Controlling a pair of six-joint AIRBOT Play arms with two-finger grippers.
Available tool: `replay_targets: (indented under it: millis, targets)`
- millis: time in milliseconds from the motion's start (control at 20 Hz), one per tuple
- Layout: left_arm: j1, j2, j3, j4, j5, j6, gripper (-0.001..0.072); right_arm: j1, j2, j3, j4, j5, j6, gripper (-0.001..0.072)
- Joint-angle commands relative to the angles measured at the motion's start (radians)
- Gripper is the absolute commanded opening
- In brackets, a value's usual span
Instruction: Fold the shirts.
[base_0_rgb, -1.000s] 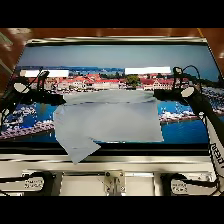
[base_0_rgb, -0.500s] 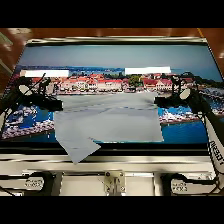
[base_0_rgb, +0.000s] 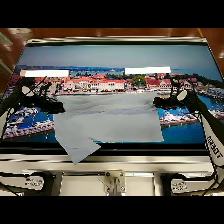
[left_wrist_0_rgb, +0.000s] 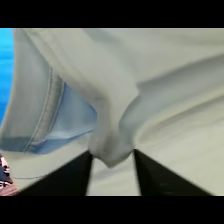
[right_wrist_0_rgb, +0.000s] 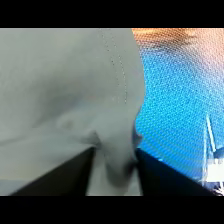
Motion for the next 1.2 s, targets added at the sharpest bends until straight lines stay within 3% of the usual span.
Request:
replay_targets:
  millis: [0, 200, 300, 400, 700, 800, 850, 900, 1150]
  targets:
    - [0.009, 0.001, 0.022, -0.006, -0.114, -0.031, 0.0675, 0.001, 0.020, 0.011, 0.024, 0.070, -0.011, 0.0607]
    - [0.077, 0.059, 0.077, -0.006, -0.346, -0.049, 0.0674, 0.000, 0.153, 0.050, -0.126, 0.342, -0.079, 0.0606]
    - [0.125, 0.132, 0.055, -0.012, -0.424, -0.038, 0.0674, 0.000, 0.225, 0.048, -0.308, 0.508, -0.057, 0.0604]
    - [0.180, 0.226, -0.042, -0.050, -0.454, 0.006, 0.0671, -0.038, 0.269, 0.025, -0.362, 0.608, -0.045, 0.0604]
    - [0.357, 0.417, -0.563, -0.196, -0.383, 0.163, 0.0664, -0.216, 0.317, -0.205, 0.008, 0.623, -0.078, 0.0604]
    - [0.364, 0.415, -0.623, -0.186, -0.344, 0.172, 0.0659, -0.217, 0.317, -0.245, 0.059, 0.613, -0.077, 0.0604]
    - [0.364, 0.412, -0.645, -0.175, -0.321, 0.173, 0.0590, -0.217, 0.317, -0.254, 0.079, 0.612, -0.077, 0.0604]
    - [0.363, 0.409, -0.665, -0.177, -0.301, 0.173, 0.0574, -0.217, 0.317, -0.255, 0.093, 0.611, -0.077, 0.0604]
    - [0.291, 0.354, -0.696, -0.206, -0.221, 0.180, 0.0576, -0.217, 0.317, -0.255, 0.108, 0.558, -0.060, 0.0604]
